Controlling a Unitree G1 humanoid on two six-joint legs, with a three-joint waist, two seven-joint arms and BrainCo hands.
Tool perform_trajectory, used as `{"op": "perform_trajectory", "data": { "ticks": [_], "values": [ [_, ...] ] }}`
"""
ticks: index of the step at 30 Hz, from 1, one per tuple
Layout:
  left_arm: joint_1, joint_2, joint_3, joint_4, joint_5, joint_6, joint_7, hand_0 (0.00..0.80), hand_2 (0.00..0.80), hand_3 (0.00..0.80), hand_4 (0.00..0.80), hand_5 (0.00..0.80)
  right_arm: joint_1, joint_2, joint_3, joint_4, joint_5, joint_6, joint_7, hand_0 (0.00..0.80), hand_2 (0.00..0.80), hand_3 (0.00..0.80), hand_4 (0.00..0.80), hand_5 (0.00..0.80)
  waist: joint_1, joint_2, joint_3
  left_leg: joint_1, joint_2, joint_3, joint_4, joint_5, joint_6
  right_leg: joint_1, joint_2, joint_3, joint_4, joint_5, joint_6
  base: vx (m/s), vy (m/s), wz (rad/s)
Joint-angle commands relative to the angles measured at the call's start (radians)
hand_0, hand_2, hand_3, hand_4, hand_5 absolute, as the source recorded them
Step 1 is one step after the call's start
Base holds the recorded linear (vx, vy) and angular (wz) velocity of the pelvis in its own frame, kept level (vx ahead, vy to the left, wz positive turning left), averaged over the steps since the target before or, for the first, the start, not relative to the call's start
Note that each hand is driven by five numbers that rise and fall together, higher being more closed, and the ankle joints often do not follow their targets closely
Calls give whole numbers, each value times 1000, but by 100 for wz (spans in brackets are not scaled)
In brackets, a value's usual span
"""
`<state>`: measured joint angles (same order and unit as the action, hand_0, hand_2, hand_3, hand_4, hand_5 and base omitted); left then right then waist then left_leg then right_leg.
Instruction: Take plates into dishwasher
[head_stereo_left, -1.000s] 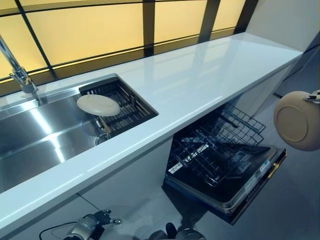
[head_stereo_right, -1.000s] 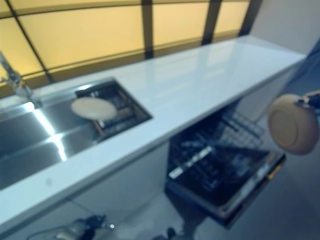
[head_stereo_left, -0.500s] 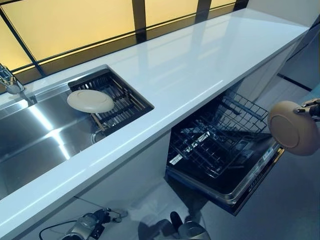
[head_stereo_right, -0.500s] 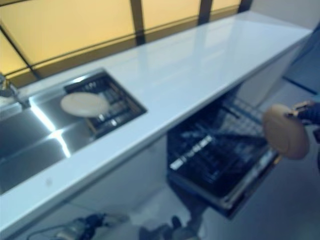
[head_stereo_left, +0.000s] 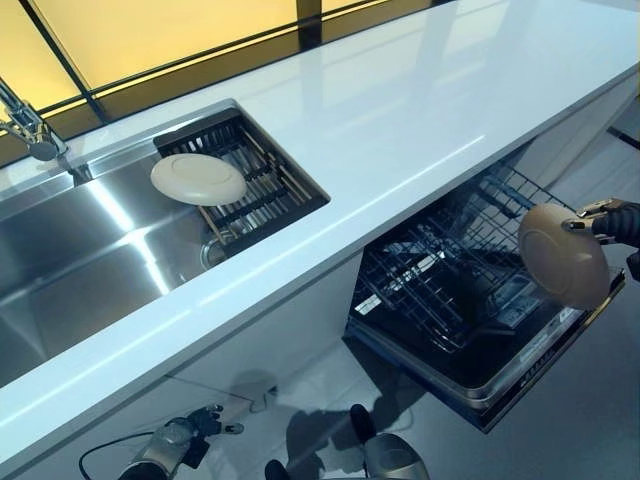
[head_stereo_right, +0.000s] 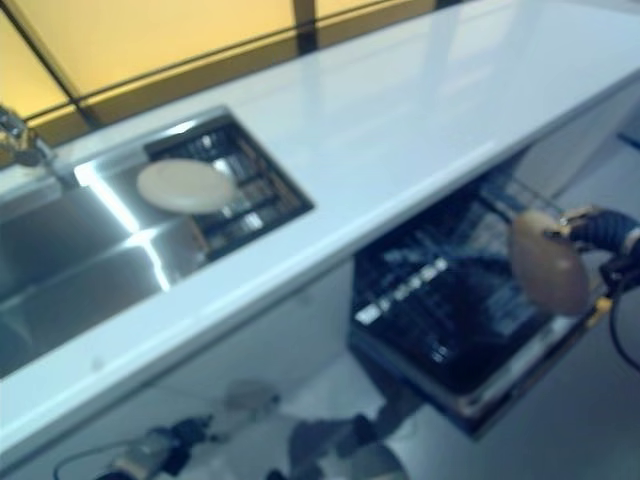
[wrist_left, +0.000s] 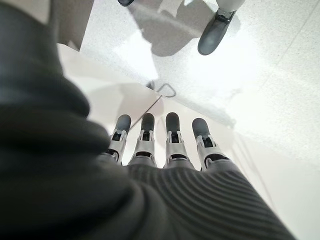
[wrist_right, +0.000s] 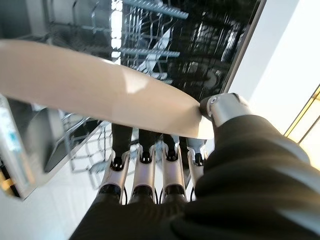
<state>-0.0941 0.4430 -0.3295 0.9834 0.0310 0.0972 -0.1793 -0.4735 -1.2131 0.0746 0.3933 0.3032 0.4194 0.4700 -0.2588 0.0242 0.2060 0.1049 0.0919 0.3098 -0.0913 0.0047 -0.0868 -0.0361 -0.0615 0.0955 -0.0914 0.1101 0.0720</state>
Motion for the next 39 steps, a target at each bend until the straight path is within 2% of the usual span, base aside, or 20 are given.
{"op": "perform_trajectory", "data": {
  "ticks": [1, 19, 27, 39],
  "values": [
    [-40, 63, -1, 11, 42, -14, -16, 0, 0, 0, 0, 0, -116, 30, 28, -22, -18, -21, -26, 800, 800, 800, 800, 800, 30, -40, -27, 55, -18, -46, 23, -62, 37, -36, -42, -33, 27, 20, 82, 15, -5, 6],
    [-76, 65, -1, -40, 33, 50, -51, 0, 0, 0, 0, 0, -183, 157, 113, -57, -37, 43, -59, 800, 800, 800, 800, 800, 63, -31, -20, 54, -21, -70, 16, -53, 35, -16, -52, -50, 21, 15, 82, 3, 5, 4],
    [-94, 68, -4, -54, 27, 67, -62, 0, 0, 0, 0, 0, -202, 202, 153, -21, -53, 30, -47, 800, 800, 800, 800, 800, 77, -21, -12, 55, -22, -78, 16, -51, 34, -11, -60, -59, 19, 15, 82, -1, 0, 0],
    [-110, 67, 0, -84, 17, 97, -80, 0, 0, 0, 0, 0, -208, 246, 209, 16, -169, 7, 23, 800, 800, 800, 800, 800, 93, 1, -2, 49, -28, -92, 11, -42, 29, -3, -71, -70, 14, 13, 82, -3, 9, 3]
  ]
}}
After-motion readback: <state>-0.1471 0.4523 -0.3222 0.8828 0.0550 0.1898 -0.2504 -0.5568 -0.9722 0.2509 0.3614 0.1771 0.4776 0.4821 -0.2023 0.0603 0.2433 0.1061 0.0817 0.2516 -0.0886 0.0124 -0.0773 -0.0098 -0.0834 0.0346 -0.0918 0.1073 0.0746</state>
